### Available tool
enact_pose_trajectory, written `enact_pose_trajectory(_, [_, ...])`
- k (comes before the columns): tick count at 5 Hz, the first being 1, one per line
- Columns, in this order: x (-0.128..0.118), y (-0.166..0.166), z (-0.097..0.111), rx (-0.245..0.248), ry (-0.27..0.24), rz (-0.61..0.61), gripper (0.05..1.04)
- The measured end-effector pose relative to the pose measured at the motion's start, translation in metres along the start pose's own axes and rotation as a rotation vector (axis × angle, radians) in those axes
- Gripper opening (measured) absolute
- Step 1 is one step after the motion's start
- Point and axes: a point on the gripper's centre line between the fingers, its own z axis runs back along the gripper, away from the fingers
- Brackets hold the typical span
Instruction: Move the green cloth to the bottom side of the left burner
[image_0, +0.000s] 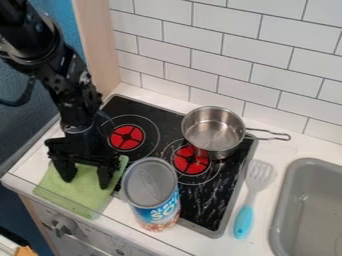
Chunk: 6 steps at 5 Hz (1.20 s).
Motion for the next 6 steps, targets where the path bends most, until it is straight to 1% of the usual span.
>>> enact_pose_trajectory(1, [0.004, 0.001, 0.008, 0.006, -0.022, 0.018, 0.999])
enact_pose_trajectory(2, [0.010, 0.001, 0.022, 0.023, -0.033, 0.022, 0.999])
enact_pose_trajectory(3, [0.016, -0.001, 0.039, 0.049, -0.021, 0.036, 0.999])
enact_pose_trajectory(4, [0.026, -0.016, 0.060, 0.101, -0.036, 0.013, 0.999])
enact_pose_trajectory(5, [0.046, -0.028, 0.076, 0.092, -0.081, 0.004, 0.999])
enact_pose_trajectory(6, [0.079, -0.041, 0.079, 0.051, -0.096, -0.041, 0.999])
